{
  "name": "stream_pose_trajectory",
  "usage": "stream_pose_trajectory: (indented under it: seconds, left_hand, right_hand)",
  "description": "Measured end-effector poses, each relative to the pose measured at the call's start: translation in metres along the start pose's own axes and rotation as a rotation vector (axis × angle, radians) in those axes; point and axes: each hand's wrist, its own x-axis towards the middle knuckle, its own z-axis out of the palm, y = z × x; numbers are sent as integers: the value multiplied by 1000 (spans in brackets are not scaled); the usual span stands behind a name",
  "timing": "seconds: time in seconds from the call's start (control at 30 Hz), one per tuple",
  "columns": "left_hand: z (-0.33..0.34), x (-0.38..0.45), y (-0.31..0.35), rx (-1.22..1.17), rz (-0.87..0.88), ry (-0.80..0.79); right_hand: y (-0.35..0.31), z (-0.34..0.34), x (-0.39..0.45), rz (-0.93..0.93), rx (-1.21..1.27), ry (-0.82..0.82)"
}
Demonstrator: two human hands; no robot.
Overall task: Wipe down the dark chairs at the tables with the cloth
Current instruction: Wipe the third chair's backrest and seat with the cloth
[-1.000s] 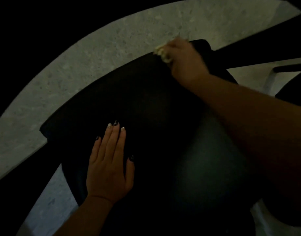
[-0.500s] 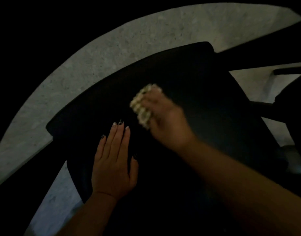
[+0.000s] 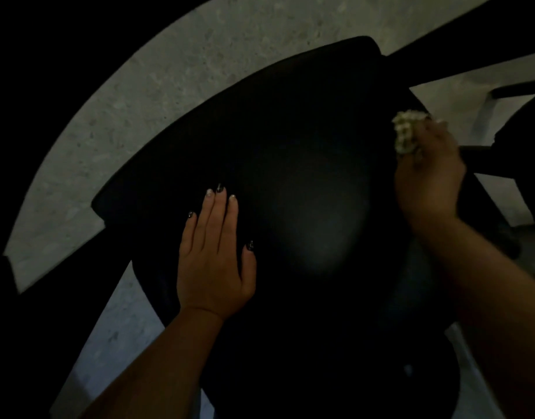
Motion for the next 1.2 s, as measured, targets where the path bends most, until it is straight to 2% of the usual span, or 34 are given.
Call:
stream_pose_trajectory:
  seconds: [0.07,0.13,0.2,0.23,0.3,0.37,0.5,0.53,0.6,0.63,0.73,0.77,0.83,0.9,1.0,1.07,1.13,1.2]
  left_hand:
    - [0,0,0,0,2,-8]
    - [-1,1,-1,1,4,-18]
    - [-1,1,-1,-2,5,-26]
    - [-1,1,-2,-6,2,-25]
    - [-1,1,-1,-6,-1,-14]
    - [-1,0,0,-9,-6,-7]
    - [-2,-1,0,-19,-7,-8]
    - [-3,-1,1,-19,-7,-12]
    - [-5,-1,3,-22,-9,-30]
    - [-7,-1,4,-21,-10,-40]
    - [-15,0,8,-30,-21,-78]
    - [-18,1,10,-45,-24,-92]
    - [-23,2,15,-96,-45,-110]
    - [-28,6,21,-146,-78,-111]
    - [-30,20,35,-153,-62,-107]
    - [-29,34,47,-129,-6,-107]
    - [-26,49,60,-114,45,-108]
    - [-21,62,72,-84,97,-121]
  right_hand:
    - [-38,22,-47,-140,33,-37]
    - [-73,39,-104,-415,92,-195]
    - [-80,45,-142,-666,134,-349]
    - [-75,43,-139,-744,144,-416]
    - [-56,30,-105,-803,142,-433]
    - [-28,11,-66,-683,129,-331]
    - [29,-22,-14,-83,-17,-49]
    - [30,-19,-17,-36,-41,-16]
    - [2,-4,-45,-78,-31,-15]
    - [-16,5,-69,-186,-10,-24]
    - [-50,24,-146,-592,106,-262]
    - [-47,20,-154,-661,138,-380]
    - [-23,10,-131,-693,155,-429]
    - [7,-8,-95,-525,102,-366]
    - [64,-36,-54,-132,18,-163]
    - [79,-41,-49,112,-2,-63]
    - [62,-32,-56,147,19,32]
    - [33,-15,-78,18,70,22]
